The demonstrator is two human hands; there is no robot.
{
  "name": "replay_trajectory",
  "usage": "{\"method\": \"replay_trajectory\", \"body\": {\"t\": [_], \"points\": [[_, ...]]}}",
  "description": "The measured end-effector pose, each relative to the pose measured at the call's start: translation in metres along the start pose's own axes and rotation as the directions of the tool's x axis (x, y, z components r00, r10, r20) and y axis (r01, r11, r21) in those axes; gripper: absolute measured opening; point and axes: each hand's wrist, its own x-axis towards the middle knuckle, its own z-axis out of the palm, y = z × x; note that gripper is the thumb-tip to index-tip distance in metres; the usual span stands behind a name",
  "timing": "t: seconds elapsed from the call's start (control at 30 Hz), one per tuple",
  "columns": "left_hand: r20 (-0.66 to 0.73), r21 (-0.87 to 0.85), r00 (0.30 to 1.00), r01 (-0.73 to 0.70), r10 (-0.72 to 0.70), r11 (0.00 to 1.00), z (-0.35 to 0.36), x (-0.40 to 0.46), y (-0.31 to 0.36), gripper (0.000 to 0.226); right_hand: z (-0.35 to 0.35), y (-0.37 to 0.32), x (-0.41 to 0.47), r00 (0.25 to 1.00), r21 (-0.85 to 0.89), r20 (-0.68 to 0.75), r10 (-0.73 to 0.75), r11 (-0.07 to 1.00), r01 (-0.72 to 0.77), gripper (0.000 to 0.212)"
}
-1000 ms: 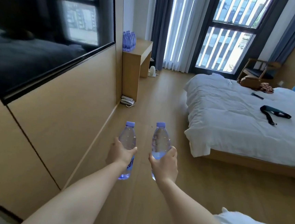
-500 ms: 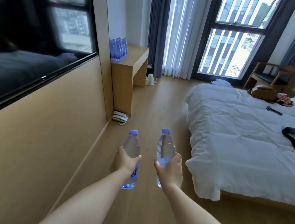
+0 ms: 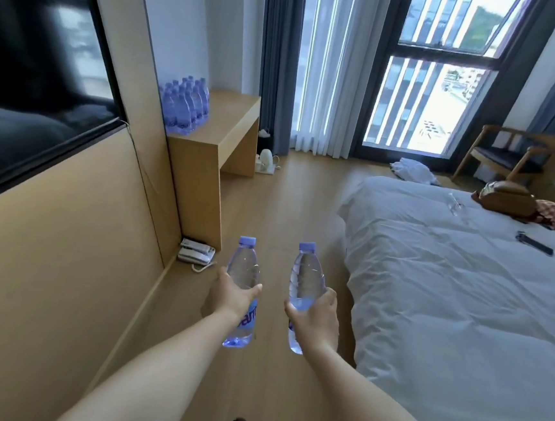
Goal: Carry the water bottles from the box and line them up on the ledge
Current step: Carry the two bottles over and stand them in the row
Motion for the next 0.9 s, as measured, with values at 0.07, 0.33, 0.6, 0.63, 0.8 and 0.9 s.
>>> {"method": "replay_trajectory", "body": {"t": [0.07, 0.33, 0.6, 0.63, 0.8, 0.9], "points": [[0.0, 0.02, 1.0, 0.025, -0.025, 0.999, 0.01, 0.05, 0.016, 0.059, 0.018, -0.015, 0.047, 1.0, -0.033, 0.008, 0.001, 0.999, -0.001, 0.066], [0.005, 0.045, 0.999, 0.034, -0.035, 0.998, 0.03, 0.224, 0.106, 0.065, 0.061, -0.09, 0.218, 0.999, -0.043, -0.001, 0.05, 0.998, -0.05, 0.063], [0.069, 0.01, 0.998, -0.004, 0.003, 1.0, 0.067, 0.372, 0.166, 0.061, 0.111, -0.131, 0.378, 0.999, -0.025, 0.007, 0.048, 0.999, -0.048, 0.064], [0.067, 0.018, 0.998, 0.002, -0.004, 1.0, 0.073, 0.393, 0.172, 0.062, 0.119, -0.137, 0.401, 0.999, -0.02, 0.011, 0.042, 0.999, -0.042, 0.063], [0.019, -0.013, 0.998, 0.055, -0.055, 0.998, 0.098, 0.497, 0.217, 0.064, 0.152, -0.171, 0.523, 0.996, 0.049, 0.066, 0.065, 0.996, -0.068, 0.058], [0.0, -0.08, 0.997, 0.074, -0.074, 0.994, 0.102, 0.552, 0.247, 0.068, 0.166, -0.201, 0.589, 0.995, 0.05, 0.094, 0.014, 0.999, -0.018, 0.061]]}}
